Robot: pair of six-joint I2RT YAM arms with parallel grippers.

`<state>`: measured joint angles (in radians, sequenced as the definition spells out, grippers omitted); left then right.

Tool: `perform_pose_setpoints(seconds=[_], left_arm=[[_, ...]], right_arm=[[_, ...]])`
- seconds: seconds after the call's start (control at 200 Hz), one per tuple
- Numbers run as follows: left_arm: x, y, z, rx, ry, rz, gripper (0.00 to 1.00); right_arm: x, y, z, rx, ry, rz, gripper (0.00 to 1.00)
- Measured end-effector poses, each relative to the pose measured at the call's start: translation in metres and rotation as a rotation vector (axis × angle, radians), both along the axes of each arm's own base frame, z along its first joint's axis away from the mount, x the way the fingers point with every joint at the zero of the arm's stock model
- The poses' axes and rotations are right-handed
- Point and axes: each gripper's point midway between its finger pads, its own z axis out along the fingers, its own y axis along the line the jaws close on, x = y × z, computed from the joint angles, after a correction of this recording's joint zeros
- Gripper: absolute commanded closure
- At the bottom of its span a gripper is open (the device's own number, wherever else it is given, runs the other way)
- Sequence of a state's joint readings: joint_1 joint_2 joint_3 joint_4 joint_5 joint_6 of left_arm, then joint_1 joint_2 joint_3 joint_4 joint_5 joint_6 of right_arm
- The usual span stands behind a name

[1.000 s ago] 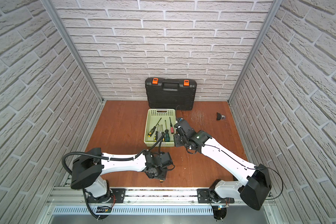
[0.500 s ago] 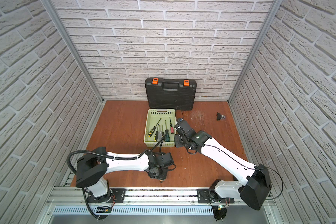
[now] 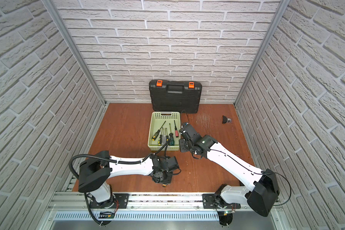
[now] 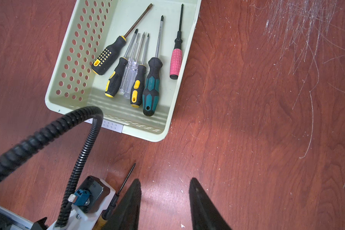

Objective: Put the screwdriver in the bin
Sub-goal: Pick up the screwdriver from the bottom-center of the table, then place the screwdriver in the bin.

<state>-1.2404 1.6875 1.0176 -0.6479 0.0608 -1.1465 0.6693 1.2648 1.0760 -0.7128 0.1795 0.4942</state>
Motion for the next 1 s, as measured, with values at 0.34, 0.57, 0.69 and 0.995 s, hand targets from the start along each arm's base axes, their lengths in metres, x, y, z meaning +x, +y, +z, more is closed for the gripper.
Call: perform_pose_setpoints(seconds=[0.34, 0.57, 0.69, 0.995], left_arm=[[0.026, 0.026, 0.113, -0.217, -0.088, 0.06, 0.92], [0.112, 0.051, 0.167, -0.308, -0.203, 0.186, 0.91], [0.161, 0.055, 0.172, -0.301, -0.264, 0.207, 0.91], [0.237, 0.047, 0.119, -0.203, -0.224, 0.135, 0.92]], right_arm=[[0.002, 0.002, 0.016, 0.035, -0.033, -0.009, 0.58], [0.005, 0.01, 0.026, 0.079, -0.044, 0.002, 0.59], [0.007, 0.015, 0.029, 0.093, -0.048, 0.011, 0.58], [0.02, 0.025, 0.037, 0.079, -0.061, 0.043, 0.58]])
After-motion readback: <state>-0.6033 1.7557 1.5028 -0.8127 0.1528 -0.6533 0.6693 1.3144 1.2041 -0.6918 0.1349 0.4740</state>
